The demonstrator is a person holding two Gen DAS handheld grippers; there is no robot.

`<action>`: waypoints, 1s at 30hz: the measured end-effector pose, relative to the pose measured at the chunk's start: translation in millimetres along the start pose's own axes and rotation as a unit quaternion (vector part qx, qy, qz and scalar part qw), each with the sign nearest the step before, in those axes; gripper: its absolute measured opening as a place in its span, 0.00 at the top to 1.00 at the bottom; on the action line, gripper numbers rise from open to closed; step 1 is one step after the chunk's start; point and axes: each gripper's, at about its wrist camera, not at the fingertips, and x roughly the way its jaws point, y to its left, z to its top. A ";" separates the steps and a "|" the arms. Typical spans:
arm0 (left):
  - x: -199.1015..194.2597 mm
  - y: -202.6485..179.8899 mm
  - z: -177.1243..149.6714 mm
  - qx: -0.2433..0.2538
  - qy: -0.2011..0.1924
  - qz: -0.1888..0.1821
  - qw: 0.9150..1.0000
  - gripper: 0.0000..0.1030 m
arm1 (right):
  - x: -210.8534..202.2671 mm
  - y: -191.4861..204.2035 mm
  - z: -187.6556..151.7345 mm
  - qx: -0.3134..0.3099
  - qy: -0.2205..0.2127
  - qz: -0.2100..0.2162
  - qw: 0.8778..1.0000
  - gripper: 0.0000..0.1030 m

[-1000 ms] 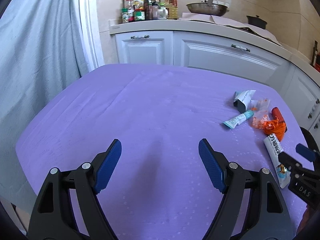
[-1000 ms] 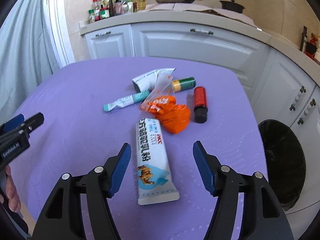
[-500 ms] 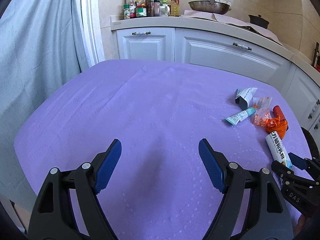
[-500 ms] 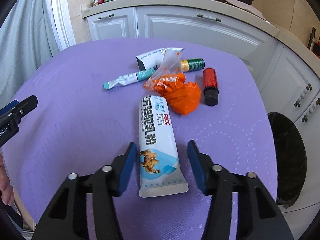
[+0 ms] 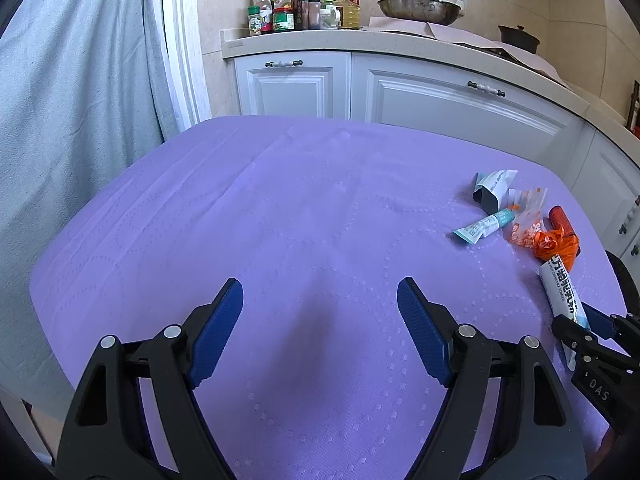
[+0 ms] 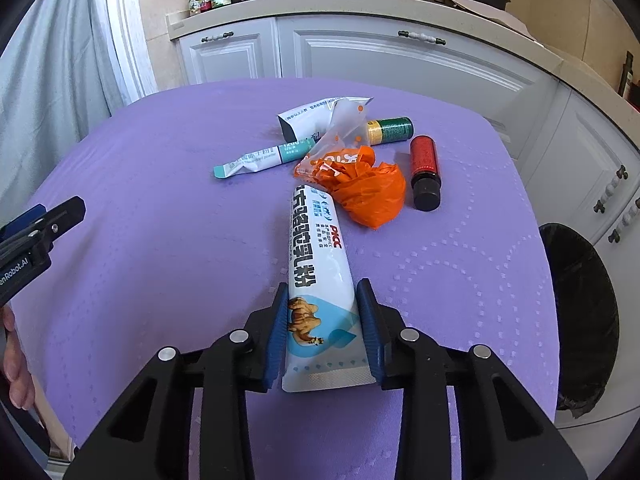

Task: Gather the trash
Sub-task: 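Carry the tube over the bin with the right tool while the left tool approaches the orange bag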

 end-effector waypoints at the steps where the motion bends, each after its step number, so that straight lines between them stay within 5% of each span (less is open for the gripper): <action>1: 0.5 -0.2 0.1 0.001 0.000 0.000 1.000 0.25 | -1.2 0.0 -0.2 0.000 -0.002 0.001 1.000 0.67; 15: -2.1 -17.8 0.7 0.015 -0.004 -0.013 1.000 0.25 | -35.2 -19.0 9.8 0.011 -0.048 -0.010 0.999 0.67; 30: -1.8 -90.4 12.2 0.058 -0.003 -0.064 0.996 0.25 | -47.7 -101.0 9.9 0.079 -0.080 -0.082 0.990 0.67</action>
